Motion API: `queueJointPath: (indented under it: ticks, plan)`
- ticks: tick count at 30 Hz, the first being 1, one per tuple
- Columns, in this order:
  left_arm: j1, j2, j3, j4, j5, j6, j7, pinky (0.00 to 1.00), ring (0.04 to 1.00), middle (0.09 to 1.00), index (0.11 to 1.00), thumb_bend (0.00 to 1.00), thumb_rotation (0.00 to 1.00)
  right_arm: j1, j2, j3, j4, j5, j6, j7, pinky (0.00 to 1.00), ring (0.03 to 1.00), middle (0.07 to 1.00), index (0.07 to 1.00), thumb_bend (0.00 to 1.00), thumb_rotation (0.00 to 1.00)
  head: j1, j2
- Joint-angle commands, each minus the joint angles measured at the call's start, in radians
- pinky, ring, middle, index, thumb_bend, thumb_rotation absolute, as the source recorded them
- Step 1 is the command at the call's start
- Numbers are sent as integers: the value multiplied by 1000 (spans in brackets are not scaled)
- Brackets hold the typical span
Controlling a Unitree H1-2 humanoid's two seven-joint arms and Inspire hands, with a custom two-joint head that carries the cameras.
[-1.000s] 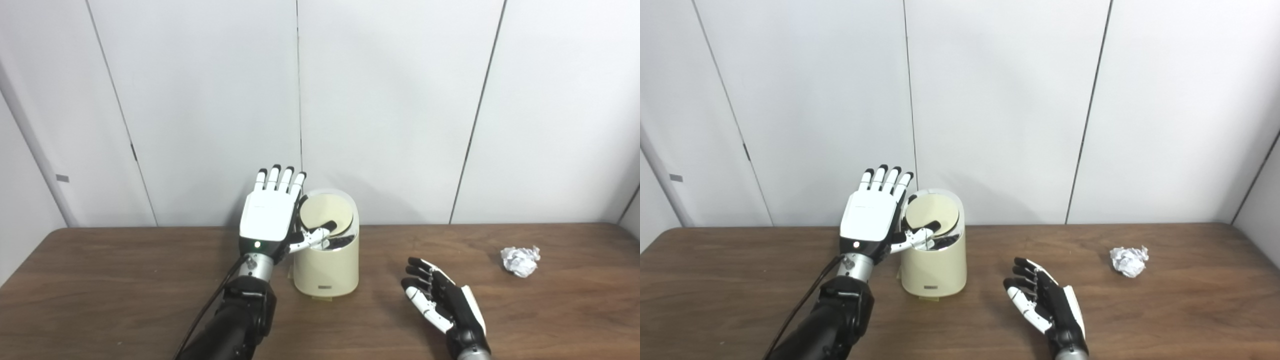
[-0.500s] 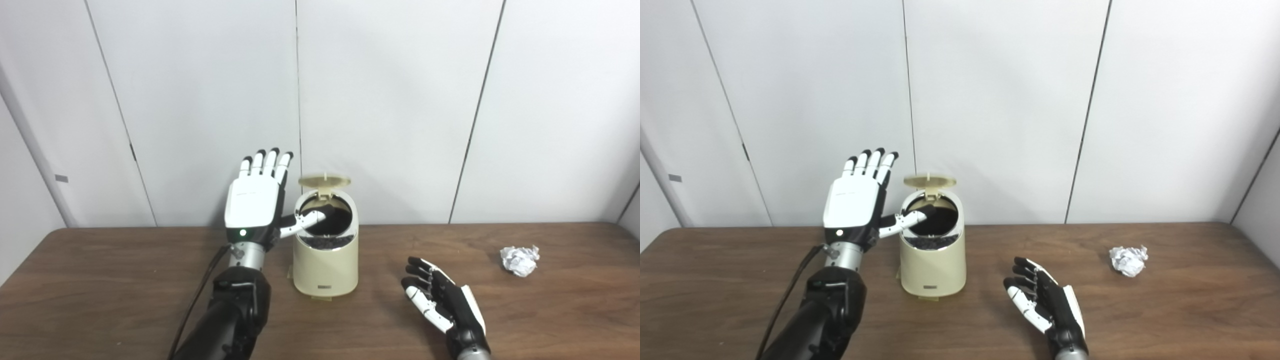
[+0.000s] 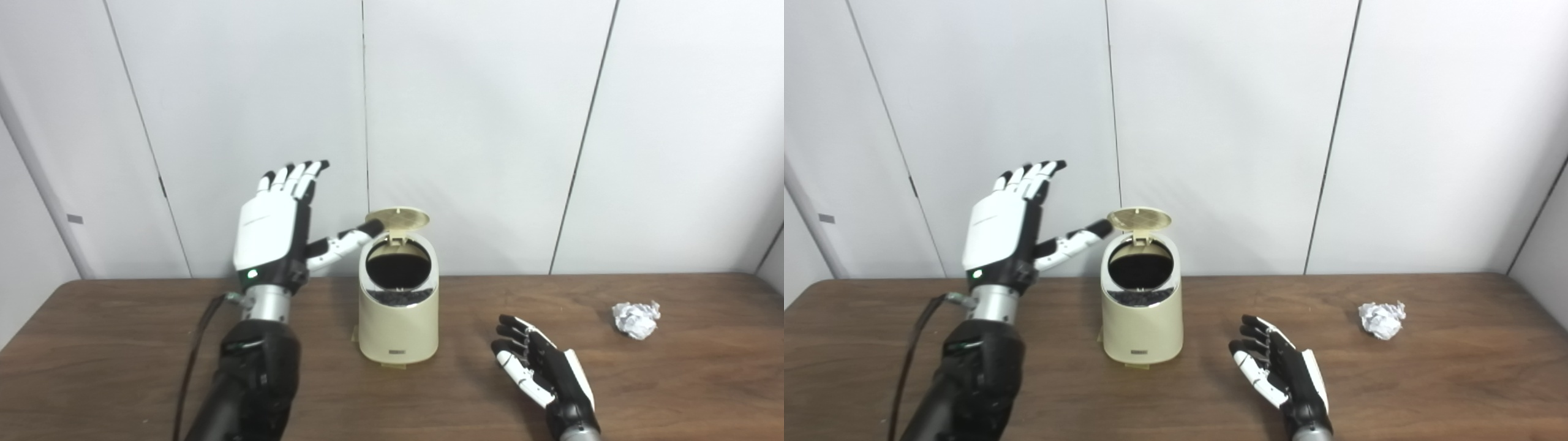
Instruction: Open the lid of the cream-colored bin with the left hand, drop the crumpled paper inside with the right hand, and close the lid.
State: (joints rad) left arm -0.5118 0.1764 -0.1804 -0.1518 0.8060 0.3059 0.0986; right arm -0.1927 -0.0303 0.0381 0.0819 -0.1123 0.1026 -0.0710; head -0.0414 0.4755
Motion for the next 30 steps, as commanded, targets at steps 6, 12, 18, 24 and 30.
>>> queueJointPath:
  ticks: [6, 12, 18, 24, 30]
  plan:
    - [84, -18, 113, 10, -387, -304, 12, 758, 866, 894, 891, 474, 1000, -21, -1, 6, 1, -3, 4, 12, 712, 780, 802, 804, 202, 433, 0, 1]
    - [194, -16, 134, 80, -474, -485, 32, 727, 826, 850, 854, 270, 920, -21, -2, 3, 1, 7, 1, 16, 709, 777, 800, 800, 202, 420, 1, 2]
    - [276, -32, 139, 130, -502, -556, 33, 698, 799, 819, 815, 200, 807, -21, -11, 7, 2, -1, 2, 17, 703, 769, 795, 798, 205, 452, 7, 5]
    - [300, -47, 139, 173, -535, -569, 15, 697, 794, 817, 814, 207, 772, -22, -4, 6, 3, 8, 6, 15, 703, 773, 799, 796, 216, 429, 4, 3]
    - [306, -55, 154, 235, -587, -572, 5, 678, 791, 815, 815, 215, 774, -25, -1, 7, 4, 3, 2, 10, 709, 775, 799, 799, 211, 430, 1, 3]
